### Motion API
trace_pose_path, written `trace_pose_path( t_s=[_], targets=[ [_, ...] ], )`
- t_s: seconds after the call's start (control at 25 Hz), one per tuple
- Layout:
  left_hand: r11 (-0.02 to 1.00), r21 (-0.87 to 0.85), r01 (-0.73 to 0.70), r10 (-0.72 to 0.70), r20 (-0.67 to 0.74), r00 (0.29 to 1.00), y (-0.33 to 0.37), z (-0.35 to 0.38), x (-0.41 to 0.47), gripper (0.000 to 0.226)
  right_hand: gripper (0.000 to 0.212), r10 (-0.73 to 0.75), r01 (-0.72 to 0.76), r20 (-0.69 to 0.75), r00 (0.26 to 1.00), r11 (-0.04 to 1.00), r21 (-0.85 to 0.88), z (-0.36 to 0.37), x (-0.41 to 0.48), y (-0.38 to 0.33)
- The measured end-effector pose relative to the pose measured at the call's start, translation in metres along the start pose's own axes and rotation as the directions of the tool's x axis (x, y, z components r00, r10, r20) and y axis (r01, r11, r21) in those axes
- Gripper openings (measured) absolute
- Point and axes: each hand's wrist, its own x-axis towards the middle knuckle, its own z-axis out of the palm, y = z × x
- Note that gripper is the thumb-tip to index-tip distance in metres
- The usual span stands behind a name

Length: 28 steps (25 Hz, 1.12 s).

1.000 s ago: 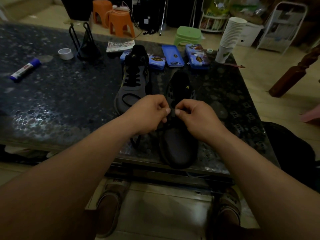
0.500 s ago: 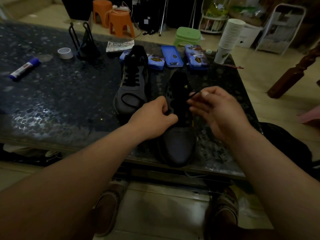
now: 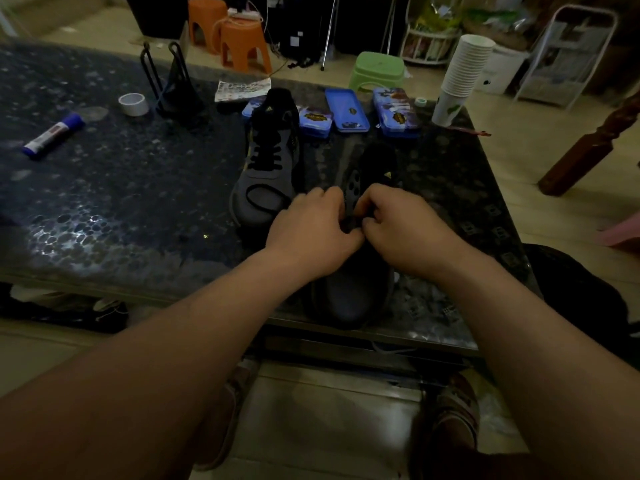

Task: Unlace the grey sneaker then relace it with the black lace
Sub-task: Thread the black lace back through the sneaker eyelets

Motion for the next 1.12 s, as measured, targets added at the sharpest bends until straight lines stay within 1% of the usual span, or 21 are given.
trace_pose_path(
  t_s=[0.04,0.08,0.16,0.2,0.24,0.32,0.4,0.44,0.48,0.52,0.56,0.6,0.68,0.76,0.8,0.84,0.92,0.96,1.0,1.04,1.12],
  targets=[
    [1.0,0.006,-0.02,0.02,-0.022,1.0,0.001,0.0,0.002,0.033,0.018,0.006,-0.005,-0.013,1.0,1.0,0.029,0.001,-0.001,-0.002],
    [1.0,-0.024,-0.003,0.003,-0.019,1.0,0.003,-0.002,0.003,0.033,0.02,0.033,-0.029,-0.043,0.999,0.995,0.095,0.0,-0.001,-0.002],
    [0.989,-0.119,0.088,-0.085,0.03,0.996,0.004,-0.004,0.006,0.033,0.021,0.115,-0.081,-0.129,0.985,0.967,0.241,-0.007,0.0,0.001],
    [0.984,-0.136,0.117,-0.111,0.05,0.993,0.004,-0.004,0.006,0.034,0.02,0.13,-0.091,-0.144,0.981,0.964,0.251,-0.013,-0.002,0.004],
    [0.983,-0.132,0.128,-0.121,0.058,0.991,0.003,-0.004,0.005,0.034,0.017,0.114,-0.088,-0.131,0.985,0.978,0.192,-0.02,-0.004,0.008],
    [0.985,-0.114,0.133,-0.127,0.052,0.99,0.0,-0.007,0.005,0.033,0.007,0.055,-0.056,-0.045,0.997,0.998,-0.03,-0.03,-0.011,0.015],
    [0.983,-0.108,0.145,-0.139,0.058,0.988,-0.004,-0.011,0.007,0.033,0.014,0.036,-0.032,0.019,0.999,0.983,-0.18,-0.032,-0.016,0.021],
    [0.982,-0.112,0.15,-0.143,0.068,0.987,-0.006,-0.011,0.008,0.033,0.016,0.04,-0.035,0.025,0.999,0.98,-0.194,-0.033,-0.018,0.024],
    [0.981,-0.12,0.153,-0.144,0.081,0.986,-0.007,-0.011,0.01,0.034,0.018,0.058,-0.055,0.015,0.998,0.986,-0.159,-0.035,-0.021,0.027],
    [0.978,-0.137,0.158,-0.145,0.1,0.984,-0.008,-0.011,0.011,0.035,0.019,0.096,-0.097,-0.006,0.995,0.992,-0.077,-0.039,-0.024,0.03],
    [0.971,-0.169,0.17,-0.15,0.126,0.981,-0.009,-0.012,0.012,0.036,0.019,0.158,-0.158,-0.038,0.987,0.987,0.016,-0.044,-0.028,0.037],
    [0.961,-0.209,0.183,-0.153,0.154,0.976,-0.01,-0.013,0.013,0.036,0.018,0.228,-0.223,-0.066,0.972,0.972,0.073,-0.049,-0.032,0.046],
    [0.939,-0.275,0.205,-0.15,0.209,0.966,-0.009,-0.016,0.013,0.036,0.016,0.347,-0.34,-0.094,0.933,0.937,0.077,-0.053,-0.041,0.067],
    [0.937,-0.291,0.194,-0.122,0.249,0.961,-0.006,-0.019,0.012,0.033,0.014,0.399,-0.398,-0.076,0.914,0.917,0.024,-0.047,-0.046,0.084],
    [0.933,-0.308,0.188,-0.103,0.274,0.956,-0.006,-0.02,0.012,0.031,0.013,0.393,-0.395,-0.072,0.917,0.919,-0.013,-0.043,-0.046,0.086],
    [0.917,-0.35,0.19,-0.084,0.296,0.952,-0.008,-0.021,0.013,0.029,0.017,0.351,-0.357,-0.096,0.932,0.933,-0.054,-0.039,-0.045,0.085],
    [0.867,-0.458,0.196,-0.051,0.311,0.949,-0.015,-0.021,0.016,0.023,0.026,0.163,-0.187,-0.22,0.962,0.978,-0.096,-0.032,-0.04,0.071],
    [0.853,-0.483,0.198,-0.044,0.312,0.949,-0.017,-0.021,0.017,0.023,0.024,0.052,-0.078,-0.273,0.961,0.993,-0.084,-0.027,-0.035,0.06],
    [0.852,-0.485,0.197,-0.042,0.313,0.949,-0.018,-0.022,0.017,0.023,0.022,-0.027,0.012,-0.282,0.959,0.998,-0.054,-0.022,-0.029,0.047],
    [0.858,-0.476,0.195,-0.045,0.308,0.95,-0.018,-0.022,0.017,0.023,0.021,-0.069,0.063,-0.254,0.965,0.998,-0.031,-0.014,-0.023,0.036],
    [0.859,-0.474,0.193,-0.052,0.294,0.954,-0.015,-0.023,0.016,0.022,0.021,-0.06,0.053,-0.166,0.984,0.998,-0.045,-0.001,-0.011,0.02]
  ],
)
